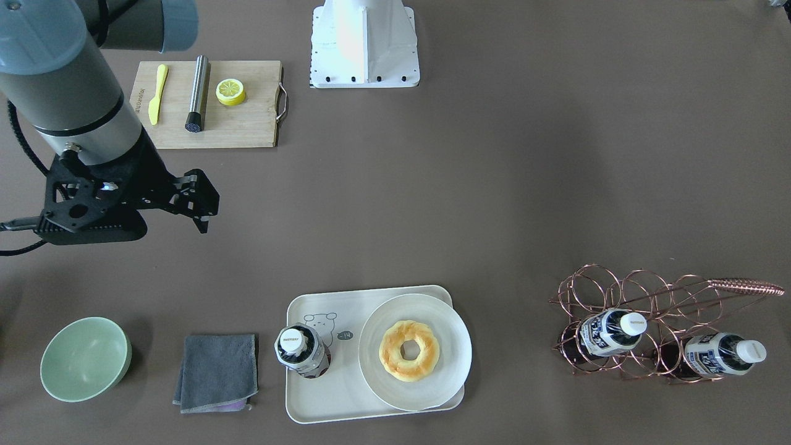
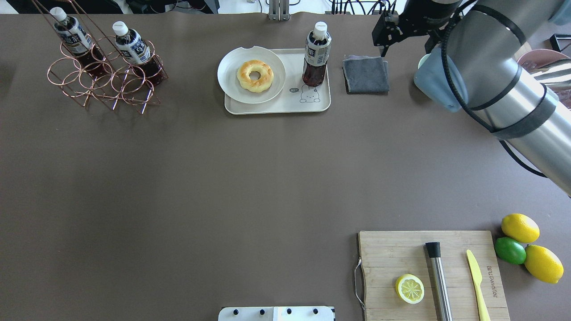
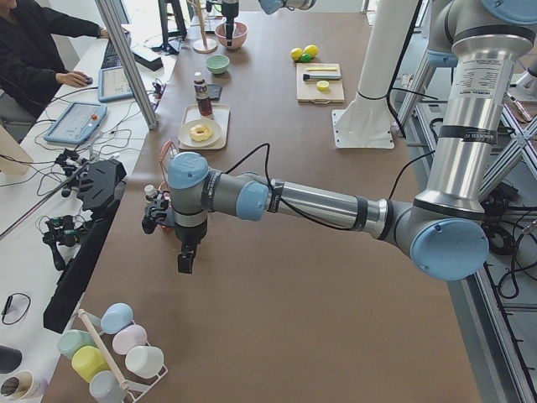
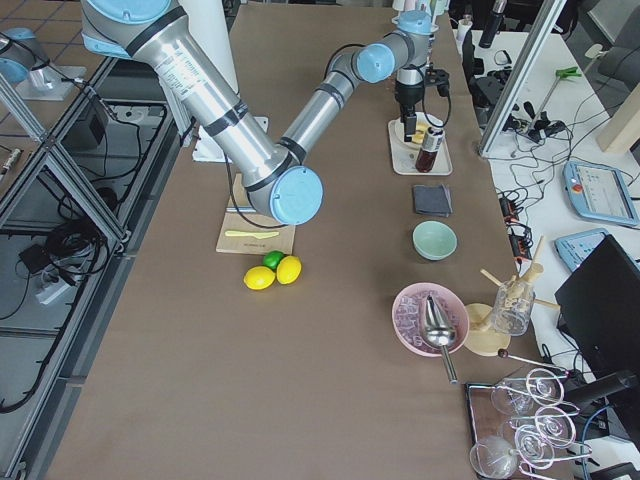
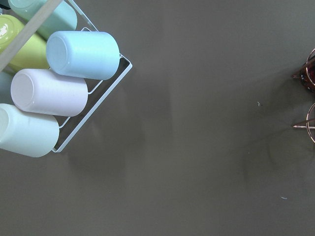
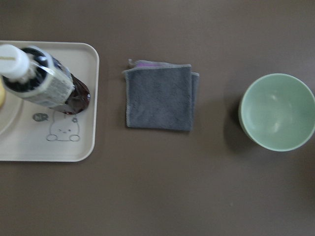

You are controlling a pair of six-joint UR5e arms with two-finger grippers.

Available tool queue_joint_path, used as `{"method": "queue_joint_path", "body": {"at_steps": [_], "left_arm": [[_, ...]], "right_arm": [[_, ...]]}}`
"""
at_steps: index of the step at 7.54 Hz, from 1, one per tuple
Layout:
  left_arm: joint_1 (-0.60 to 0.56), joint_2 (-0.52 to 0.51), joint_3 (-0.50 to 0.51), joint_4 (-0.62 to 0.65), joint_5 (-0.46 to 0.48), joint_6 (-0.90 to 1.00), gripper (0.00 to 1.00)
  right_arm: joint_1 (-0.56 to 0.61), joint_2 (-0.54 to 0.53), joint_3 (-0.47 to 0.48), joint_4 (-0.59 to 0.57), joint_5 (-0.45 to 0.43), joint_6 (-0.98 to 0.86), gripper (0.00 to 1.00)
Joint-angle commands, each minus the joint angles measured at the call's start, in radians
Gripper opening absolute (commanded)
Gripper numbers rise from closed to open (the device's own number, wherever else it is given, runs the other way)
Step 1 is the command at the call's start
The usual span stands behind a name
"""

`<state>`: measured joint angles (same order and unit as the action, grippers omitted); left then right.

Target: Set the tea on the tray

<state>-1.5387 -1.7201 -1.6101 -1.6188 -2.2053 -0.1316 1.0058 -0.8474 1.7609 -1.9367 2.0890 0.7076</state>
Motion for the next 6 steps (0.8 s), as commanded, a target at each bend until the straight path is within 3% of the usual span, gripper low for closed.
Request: {"method": "queue_joint_path", "body": {"at_steps": [1, 4, 5, 6], "left_arm": [[-0.007, 0.079, -0.03, -0.001, -0.004, 0.0, 0.97], [-0.018, 0.111, -0.025, 0.002, -0.072, -0.002, 0.97], [-0.018, 0.112, -0.027, 0.003, -0.076, -0.002, 0.97], [-0.02, 0.112, -0.027, 0.005, -0.076, 0.0, 0.97]], "right_arm": [[0.09, -0.263, 0.132, -0.119, -0.003, -0.303, 1.0], [0.36, -0.612, 0.123, -0.027, -0.017, -0.752, 1.0], [0.438, -0.689, 0.102, 0.029, -0.001, -0.813, 1.0], [0.53, -0.714, -0.002, 0.076, 0.134, -0.902, 1.0]]}}
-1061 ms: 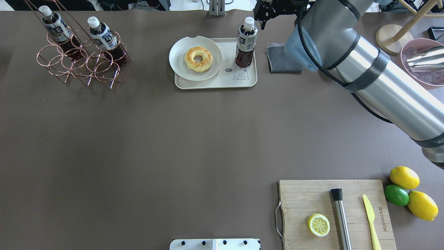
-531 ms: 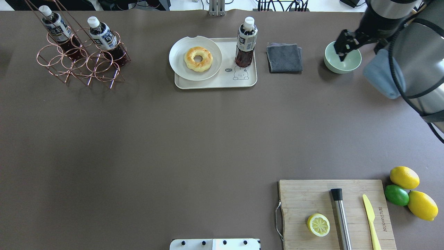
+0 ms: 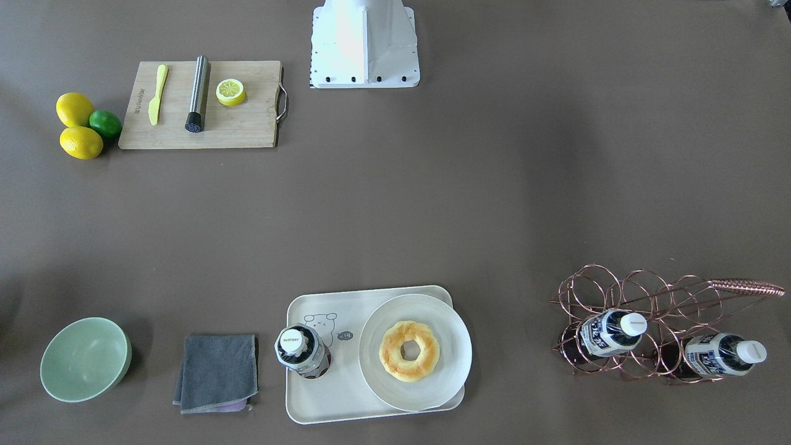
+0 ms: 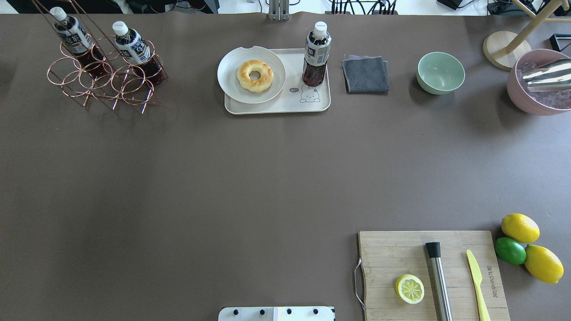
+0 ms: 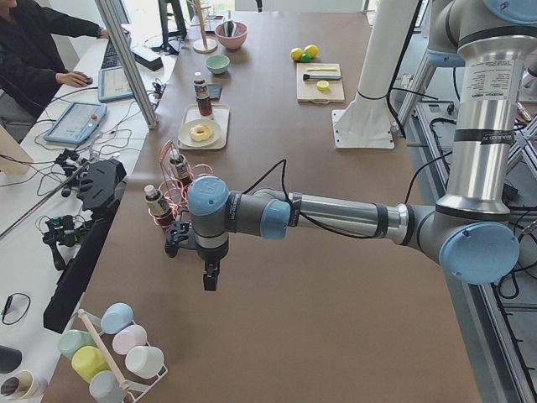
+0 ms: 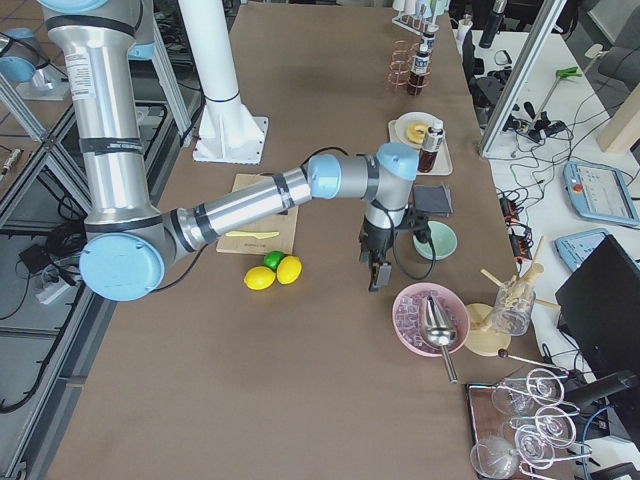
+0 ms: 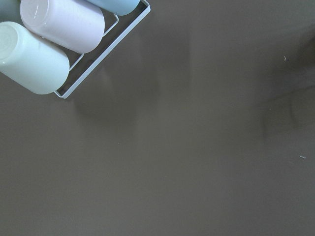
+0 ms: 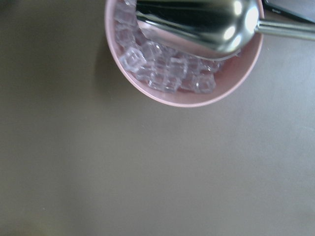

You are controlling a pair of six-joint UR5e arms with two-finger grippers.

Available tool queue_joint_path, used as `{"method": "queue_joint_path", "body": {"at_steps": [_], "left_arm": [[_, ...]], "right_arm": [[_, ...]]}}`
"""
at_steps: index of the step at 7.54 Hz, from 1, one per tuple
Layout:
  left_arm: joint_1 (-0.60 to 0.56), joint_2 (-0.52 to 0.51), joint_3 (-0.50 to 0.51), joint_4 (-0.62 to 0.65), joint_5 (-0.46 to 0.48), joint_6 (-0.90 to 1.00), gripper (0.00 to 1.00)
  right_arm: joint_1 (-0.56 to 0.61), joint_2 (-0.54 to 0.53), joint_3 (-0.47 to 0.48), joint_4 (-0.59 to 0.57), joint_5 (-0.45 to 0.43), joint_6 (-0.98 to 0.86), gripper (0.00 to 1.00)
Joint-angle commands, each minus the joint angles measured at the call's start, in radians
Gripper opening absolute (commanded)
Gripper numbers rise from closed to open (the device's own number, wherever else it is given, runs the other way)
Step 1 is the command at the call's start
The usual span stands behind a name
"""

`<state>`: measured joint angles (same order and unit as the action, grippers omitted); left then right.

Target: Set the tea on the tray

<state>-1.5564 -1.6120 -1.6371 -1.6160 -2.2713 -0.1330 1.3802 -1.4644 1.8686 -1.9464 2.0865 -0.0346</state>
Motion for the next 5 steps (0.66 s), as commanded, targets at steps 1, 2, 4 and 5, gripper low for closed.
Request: {"method": "queue_joint_path", "body": {"at_steps": [1, 2, 4, 5], "left_arm": [[-0.005, 0.007, 0.002, 0.004, -0.01, 0.001, 0.97], [-0.016, 0.032, -0.006, -0.001, -0.01, 0.001, 0.97], [-0.025, 0.034, -0.009, 0.005, -0.01, 0.001, 0.97], [-0.025, 0.034, -0.006, 0.008, -0.01, 0.001, 0.97]], "right_arm": [[0.213, -0.102, -0.24, 0.174, 0.182, -0.254, 1.0], [0.238, -0.103, -0.32, 0.267, 0.185, -0.258, 1.0], [0.261, -0.105, -0.338, 0.296, 0.208, -0.255, 1.0], [0.27, -0.105, -0.33, 0.296, 0.21, -0.255, 1.0]]}}
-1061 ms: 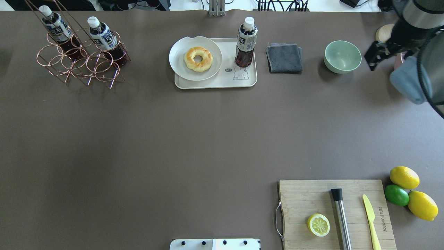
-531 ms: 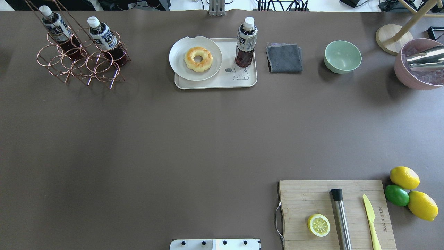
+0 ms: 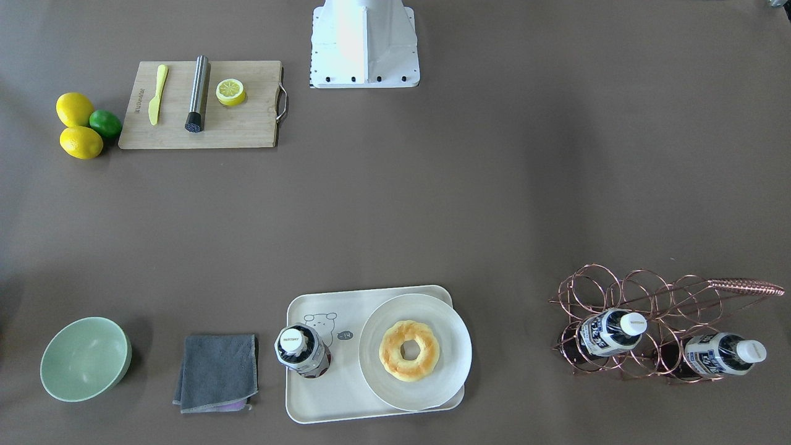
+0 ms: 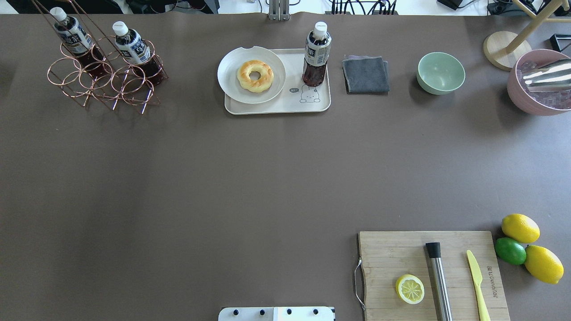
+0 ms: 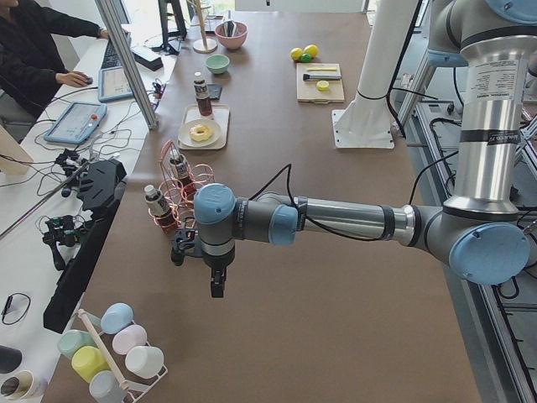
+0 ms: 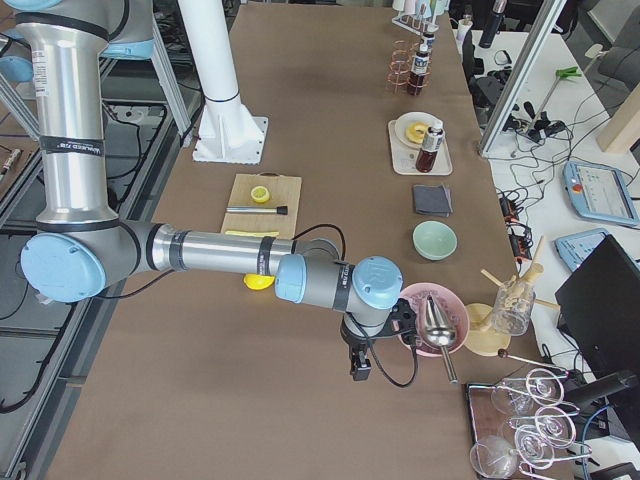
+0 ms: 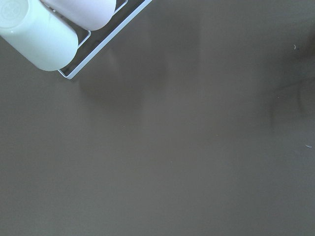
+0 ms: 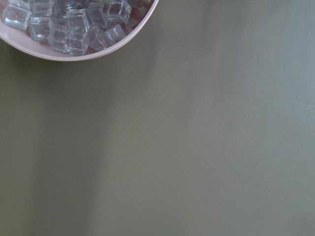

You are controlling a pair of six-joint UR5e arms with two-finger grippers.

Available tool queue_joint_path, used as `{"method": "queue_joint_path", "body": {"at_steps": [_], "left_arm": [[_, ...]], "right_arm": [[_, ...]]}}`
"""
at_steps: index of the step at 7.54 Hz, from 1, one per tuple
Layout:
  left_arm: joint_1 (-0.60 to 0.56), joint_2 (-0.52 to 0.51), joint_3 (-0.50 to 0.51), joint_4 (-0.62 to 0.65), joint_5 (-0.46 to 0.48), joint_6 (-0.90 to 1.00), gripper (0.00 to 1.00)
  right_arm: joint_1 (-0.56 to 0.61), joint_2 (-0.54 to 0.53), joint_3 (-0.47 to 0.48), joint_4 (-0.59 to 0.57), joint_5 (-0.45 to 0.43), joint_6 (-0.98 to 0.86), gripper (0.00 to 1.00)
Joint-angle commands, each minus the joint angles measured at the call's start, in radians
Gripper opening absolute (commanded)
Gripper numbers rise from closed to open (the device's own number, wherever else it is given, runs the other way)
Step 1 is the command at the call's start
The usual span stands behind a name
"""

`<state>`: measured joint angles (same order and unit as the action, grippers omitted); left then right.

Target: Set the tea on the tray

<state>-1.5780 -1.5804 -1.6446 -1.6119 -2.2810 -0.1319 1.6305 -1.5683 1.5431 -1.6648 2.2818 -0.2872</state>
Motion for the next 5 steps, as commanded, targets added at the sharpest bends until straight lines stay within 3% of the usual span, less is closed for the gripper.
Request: {"method": "queue_joint_path", "body": {"at_steps": [1, 5], "left_arm": [[-0.004, 0.002, 0.003, 0.004, 0.0, 0.0, 0.97], [-0.005, 0.002, 0.009, 0.001, 0.001, 0.0, 0.97]], "right_arm": [[0.025, 0.001, -0.003, 0.014, 0.015, -0.003, 1.0], [0.026, 0.002, -0.003, 0.014, 0.015, -0.003, 1.0]]}}
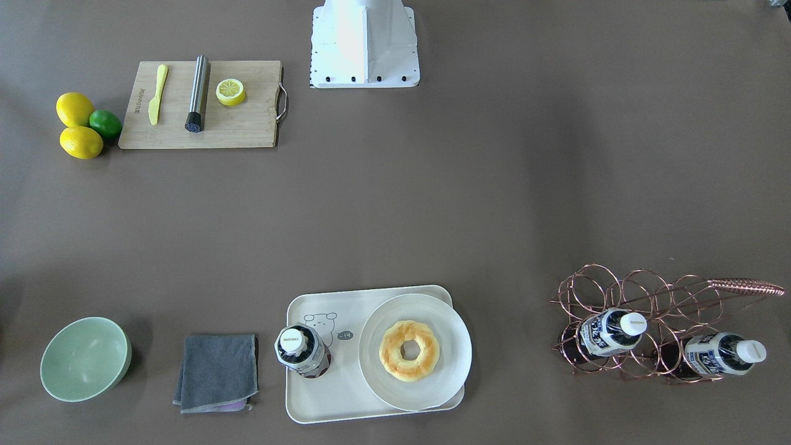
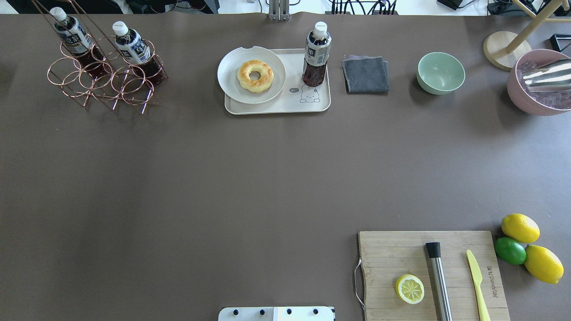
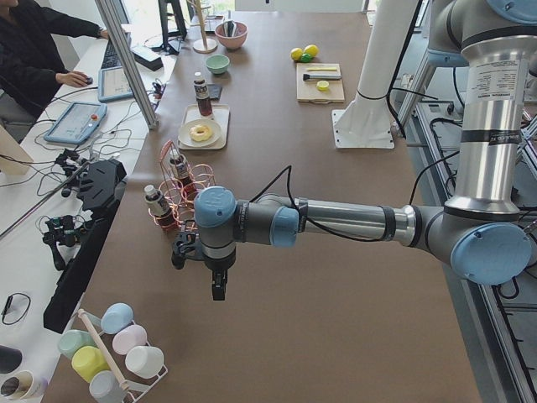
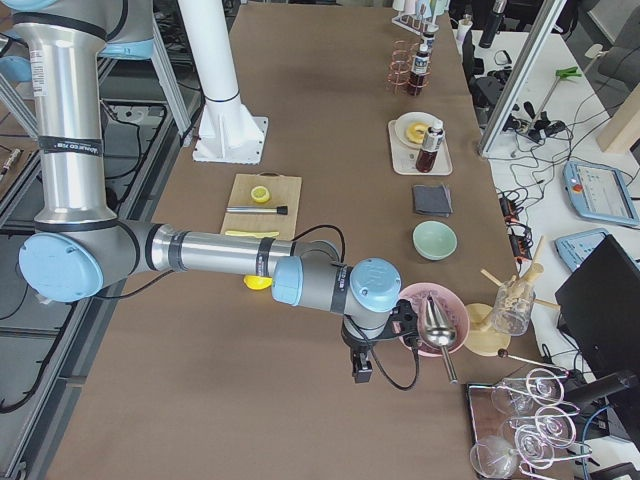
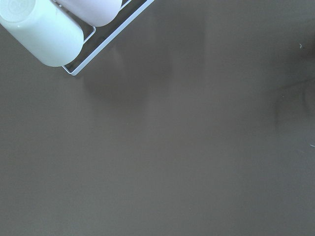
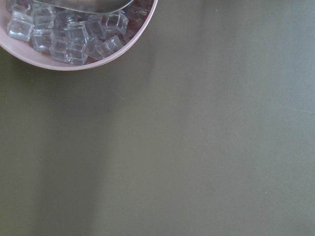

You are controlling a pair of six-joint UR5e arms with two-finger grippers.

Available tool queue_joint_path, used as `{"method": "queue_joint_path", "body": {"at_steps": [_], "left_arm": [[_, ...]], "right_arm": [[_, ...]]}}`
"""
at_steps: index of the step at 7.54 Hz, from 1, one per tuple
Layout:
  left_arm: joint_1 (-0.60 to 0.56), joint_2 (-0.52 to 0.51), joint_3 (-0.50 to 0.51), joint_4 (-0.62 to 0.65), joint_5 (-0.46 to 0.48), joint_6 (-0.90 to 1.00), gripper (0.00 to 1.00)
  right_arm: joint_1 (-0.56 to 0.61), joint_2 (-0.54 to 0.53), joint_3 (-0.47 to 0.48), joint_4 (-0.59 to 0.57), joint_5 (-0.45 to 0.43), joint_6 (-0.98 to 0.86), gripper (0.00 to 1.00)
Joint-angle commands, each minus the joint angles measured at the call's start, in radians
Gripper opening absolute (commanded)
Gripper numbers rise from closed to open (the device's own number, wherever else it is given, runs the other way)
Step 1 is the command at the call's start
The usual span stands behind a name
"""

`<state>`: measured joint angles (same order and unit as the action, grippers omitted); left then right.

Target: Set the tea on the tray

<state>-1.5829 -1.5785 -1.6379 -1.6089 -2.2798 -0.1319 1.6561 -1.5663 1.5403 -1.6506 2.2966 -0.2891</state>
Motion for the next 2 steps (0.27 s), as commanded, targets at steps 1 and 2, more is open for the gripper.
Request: {"method": "queue_joint_path", "body": {"at_steps": [1, 2], "left_arm": [[0.0, 0.0, 0.003, -0.002, -0.001, 0.0, 0.97], [0.0, 0.0, 0.003, -0.002, 0.0, 0.0, 0.97]], "right_arm": [[0.001, 0.0, 0.0, 0.0, 0.0, -0.001, 1.0], [0.001, 0.0, 0.0, 0.002, 0.0, -0.001, 1.0]]}}
